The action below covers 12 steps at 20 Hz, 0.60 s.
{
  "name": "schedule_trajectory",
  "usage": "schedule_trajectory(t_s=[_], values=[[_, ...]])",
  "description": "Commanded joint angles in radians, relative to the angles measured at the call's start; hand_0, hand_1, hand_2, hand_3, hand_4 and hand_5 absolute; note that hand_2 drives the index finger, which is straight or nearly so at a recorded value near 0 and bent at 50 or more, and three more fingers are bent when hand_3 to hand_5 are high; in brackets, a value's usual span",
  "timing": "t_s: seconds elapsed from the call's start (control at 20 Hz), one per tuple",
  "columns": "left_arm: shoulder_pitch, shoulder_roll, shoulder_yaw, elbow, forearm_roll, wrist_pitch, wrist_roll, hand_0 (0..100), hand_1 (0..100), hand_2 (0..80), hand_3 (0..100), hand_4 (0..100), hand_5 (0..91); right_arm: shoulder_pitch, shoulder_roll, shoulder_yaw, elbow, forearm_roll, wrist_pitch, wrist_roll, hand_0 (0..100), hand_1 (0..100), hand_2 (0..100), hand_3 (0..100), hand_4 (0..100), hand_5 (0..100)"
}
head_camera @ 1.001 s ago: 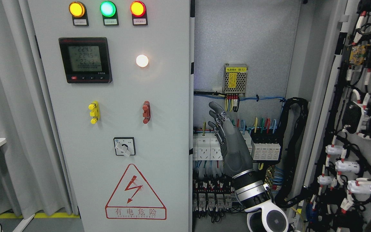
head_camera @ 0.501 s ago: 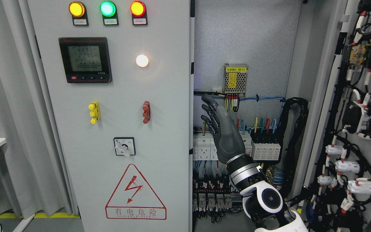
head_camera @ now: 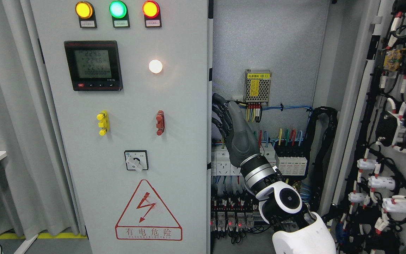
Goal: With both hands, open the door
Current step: 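Hook the right hand fingers behind the inner edge of the door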
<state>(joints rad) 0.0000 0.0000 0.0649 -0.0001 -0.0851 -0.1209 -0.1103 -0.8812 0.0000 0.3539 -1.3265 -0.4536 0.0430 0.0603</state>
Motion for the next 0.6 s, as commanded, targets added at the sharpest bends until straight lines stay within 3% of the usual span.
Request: schedule_trajectory(t_s=[0.0, 0.55], values=[[-0.015, 0.018, 0.001, 0.006, 0.001, 0.0, 0.0, 30, 0, 2.7, 3, 4, 0.0, -0.038, 0.0, 0.053, 0.067, -0.06, 0.008, 0.001, 22, 0, 0, 0, 0, 0], [-0.017, 0.015, -0.001, 0.005, -0.001, 0.001, -0.002, 30, 0, 2.7, 3, 4, 0.0, -0.035, 0.0, 0.063, 0.056, -0.068, -0.003, 0.003, 22, 0, 0, 0, 0, 0]])
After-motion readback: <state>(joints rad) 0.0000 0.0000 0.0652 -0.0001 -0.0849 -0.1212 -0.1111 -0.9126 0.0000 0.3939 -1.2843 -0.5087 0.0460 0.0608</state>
